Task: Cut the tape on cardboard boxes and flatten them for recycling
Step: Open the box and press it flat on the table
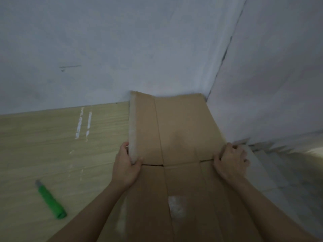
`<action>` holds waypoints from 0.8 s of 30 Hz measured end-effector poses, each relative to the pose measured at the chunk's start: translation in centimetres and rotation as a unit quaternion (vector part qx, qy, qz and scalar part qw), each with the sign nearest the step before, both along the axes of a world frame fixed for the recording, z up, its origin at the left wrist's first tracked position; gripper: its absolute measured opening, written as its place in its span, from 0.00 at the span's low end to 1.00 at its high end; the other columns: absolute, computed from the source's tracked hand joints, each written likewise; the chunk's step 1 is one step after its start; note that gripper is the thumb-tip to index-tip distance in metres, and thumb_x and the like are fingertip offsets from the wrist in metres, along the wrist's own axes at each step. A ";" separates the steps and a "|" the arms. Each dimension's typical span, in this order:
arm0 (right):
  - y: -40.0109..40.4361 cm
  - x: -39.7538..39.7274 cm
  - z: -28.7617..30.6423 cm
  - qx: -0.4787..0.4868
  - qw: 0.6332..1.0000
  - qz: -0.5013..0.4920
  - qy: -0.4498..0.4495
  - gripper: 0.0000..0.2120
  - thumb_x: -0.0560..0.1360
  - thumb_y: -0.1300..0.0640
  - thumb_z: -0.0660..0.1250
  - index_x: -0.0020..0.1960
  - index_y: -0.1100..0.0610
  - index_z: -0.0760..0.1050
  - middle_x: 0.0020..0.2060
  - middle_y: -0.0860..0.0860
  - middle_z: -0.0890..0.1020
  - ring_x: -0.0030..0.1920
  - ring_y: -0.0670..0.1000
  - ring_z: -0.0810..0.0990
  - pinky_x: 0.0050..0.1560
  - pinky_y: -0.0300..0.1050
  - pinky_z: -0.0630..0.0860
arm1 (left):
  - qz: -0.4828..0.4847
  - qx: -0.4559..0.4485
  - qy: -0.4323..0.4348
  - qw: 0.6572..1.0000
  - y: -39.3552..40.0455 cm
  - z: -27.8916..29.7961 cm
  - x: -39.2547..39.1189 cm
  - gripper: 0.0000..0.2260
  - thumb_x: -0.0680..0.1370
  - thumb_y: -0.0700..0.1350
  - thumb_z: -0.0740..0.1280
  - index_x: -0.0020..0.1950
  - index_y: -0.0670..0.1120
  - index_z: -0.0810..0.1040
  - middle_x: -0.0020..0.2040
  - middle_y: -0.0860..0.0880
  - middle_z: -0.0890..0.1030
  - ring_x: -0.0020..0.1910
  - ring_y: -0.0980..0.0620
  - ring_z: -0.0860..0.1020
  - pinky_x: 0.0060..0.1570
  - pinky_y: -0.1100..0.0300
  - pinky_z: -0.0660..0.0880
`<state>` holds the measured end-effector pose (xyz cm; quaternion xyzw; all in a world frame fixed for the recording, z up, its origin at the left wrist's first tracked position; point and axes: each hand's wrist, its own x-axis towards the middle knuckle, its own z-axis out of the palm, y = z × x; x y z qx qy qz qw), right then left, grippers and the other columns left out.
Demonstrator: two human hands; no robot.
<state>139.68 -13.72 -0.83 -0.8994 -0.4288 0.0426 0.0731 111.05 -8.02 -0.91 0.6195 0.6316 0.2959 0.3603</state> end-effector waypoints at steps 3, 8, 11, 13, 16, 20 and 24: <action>-0.1 -2.8 -1.4 0.000 0.991 0.136 0.001 0.33 0.70 0.42 0.56 0.66 0.64 0.70 0.64 0.68 0.70 0.64 0.68 0.70 0.58 0.68 0.67 | 0.008 -0.016 0.048 0.999 -0.4 -0.4 -0.1 0.27 0.71 0.43 0.73 0.68 0.42 0.68 0.61 0.44 0.73 0.60 0.43 0.73 0.61 0.51 0.70; -0.4 -5.5 -3.0 -0.089 0.972 0.212 0.056 0.46 0.62 0.31 0.28 0.77 0.46 0.46 0.77 0.55 0.44 0.76 0.54 0.40 0.72 0.59 0.40 | 0.007 -0.031 0.120 0.992 -0.6 -1.1 0.2 0.26 0.70 0.45 0.74 0.64 0.38 0.71 0.60 0.40 0.70 0.60 0.41 0.71 0.59 0.56 0.67; 0.1 -4.5 -2.9 -0.090 0.972 0.210 0.048 0.41 0.67 0.31 0.32 0.77 0.46 0.44 0.77 0.53 0.42 0.76 0.54 0.39 0.73 0.58 0.40 | -0.022 -0.038 0.170 0.984 -0.3 -1.7 0.5 0.30 0.68 0.56 0.71 0.64 0.42 0.70 0.63 0.42 0.70 0.62 0.41 0.67 0.59 0.57 0.61; 0.6 -3.7 -3.0 -0.106 0.971 0.211 0.042 0.32 0.77 0.35 0.41 0.77 0.46 0.43 0.77 0.52 0.41 0.76 0.54 0.39 0.73 0.58 0.40 | -0.032 -0.048 0.201 0.978 -0.3 -1.9 0.9 0.34 0.69 0.62 0.66 0.69 0.45 0.66 0.68 0.44 0.67 0.66 0.42 0.64 0.61 0.57 0.59; 1.1 -3.4 -2.6 -0.129 0.967 0.214 0.039 0.30 0.79 0.39 0.48 0.77 0.46 0.43 0.77 0.52 0.41 0.76 0.55 0.40 0.73 0.59 0.41 | -0.041 -0.051 0.230 0.971 -0.7 -1.7 1.0 0.34 0.72 0.63 0.65 0.73 0.48 0.61 0.72 0.48 0.63 0.68 0.42 0.61 0.63 0.53 0.60; 2.2 -4.8 -0.9 -0.132 0.967 0.216 0.003 0.30 0.79 0.41 0.50 0.77 0.53 0.49 0.76 0.55 0.50 0.76 0.57 0.48 0.73 0.58 0.47 | -0.098 -0.045 0.278 0.955 0.2 -0.1 -0.5 0.28 0.74 0.58 0.66 0.68 0.46 0.65 0.68 0.46 0.68 0.64 0.41 0.67 0.59 0.52 0.67; 3.9 -9.2 2.3 -0.086 0.962 0.258 -0.002 0.31 0.78 0.42 0.48 0.76 0.58 0.52 0.75 0.56 0.56 0.74 0.57 0.53 0.72 0.54 0.50 | -0.140 -0.022 0.262 0.955 1.4 2.9 -3.6 0.29 0.78 0.53 0.63 0.74 0.41 0.58 0.72 0.41 0.64 0.69 0.43 0.66 0.65 0.53 0.65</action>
